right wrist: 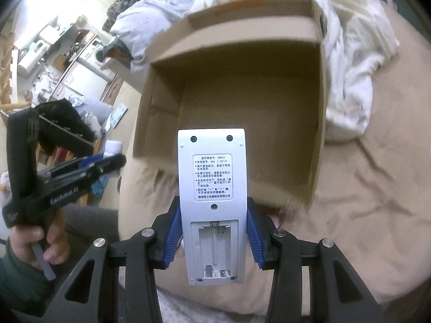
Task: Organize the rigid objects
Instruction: 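Carry the pill bottle and remote into the box and release both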
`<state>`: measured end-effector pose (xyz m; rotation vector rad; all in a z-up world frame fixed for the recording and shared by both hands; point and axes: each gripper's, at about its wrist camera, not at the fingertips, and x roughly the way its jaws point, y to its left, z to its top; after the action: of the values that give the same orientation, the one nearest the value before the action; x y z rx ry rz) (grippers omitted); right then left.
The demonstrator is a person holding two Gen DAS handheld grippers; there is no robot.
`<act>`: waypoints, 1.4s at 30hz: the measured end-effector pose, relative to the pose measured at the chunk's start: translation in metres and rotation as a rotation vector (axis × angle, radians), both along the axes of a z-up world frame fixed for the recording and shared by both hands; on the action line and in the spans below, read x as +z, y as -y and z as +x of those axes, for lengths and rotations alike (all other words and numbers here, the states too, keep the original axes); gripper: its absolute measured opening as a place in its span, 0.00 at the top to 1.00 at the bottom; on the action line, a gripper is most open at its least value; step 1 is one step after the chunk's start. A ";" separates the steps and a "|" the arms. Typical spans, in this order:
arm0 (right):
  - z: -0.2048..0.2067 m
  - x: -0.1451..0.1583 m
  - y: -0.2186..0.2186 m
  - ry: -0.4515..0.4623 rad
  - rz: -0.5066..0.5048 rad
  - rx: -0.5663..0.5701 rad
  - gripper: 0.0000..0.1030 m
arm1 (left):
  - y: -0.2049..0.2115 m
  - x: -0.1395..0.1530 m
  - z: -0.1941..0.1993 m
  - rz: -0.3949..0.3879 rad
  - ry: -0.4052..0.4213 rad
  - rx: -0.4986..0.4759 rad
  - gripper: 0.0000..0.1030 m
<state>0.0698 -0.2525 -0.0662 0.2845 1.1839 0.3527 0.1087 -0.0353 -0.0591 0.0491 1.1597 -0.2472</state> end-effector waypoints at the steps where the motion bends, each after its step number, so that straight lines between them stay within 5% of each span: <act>1: 0.008 0.001 0.002 0.006 -0.007 -0.006 0.55 | 0.004 0.000 0.006 0.006 0.002 -0.006 0.76; 9: 0.073 -0.019 -0.014 0.042 -0.096 -0.055 0.55 | 0.033 -0.024 0.058 0.048 0.007 -0.029 0.76; 13: 0.081 -0.041 -0.019 0.073 -0.151 -0.095 0.55 | 0.026 -0.043 0.071 -0.020 0.002 0.003 0.76; 25: 0.090 -0.051 -0.014 0.090 -0.204 -0.120 0.55 | 0.031 -0.069 0.077 0.086 0.003 -0.031 0.76; 39: 0.091 -0.051 -0.021 0.081 -0.210 -0.107 0.52 | 0.030 -0.075 0.078 0.101 -0.009 -0.032 0.76; 41: 0.091 -0.049 -0.018 0.073 -0.171 -0.114 0.44 | 0.030 -0.076 0.079 0.083 -0.026 -0.038 0.70; 42: 0.091 -0.048 -0.016 0.071 -0.136 -0.114 0.41 | 0.031 -0.075 0.079 0.066 -0.031 -0.044 0.56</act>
<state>0.1612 -0.2361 -0.1137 0.2182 1.1107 0.1804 0.1877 -0.0661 -0.1338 0.1290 1.1982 -0.2495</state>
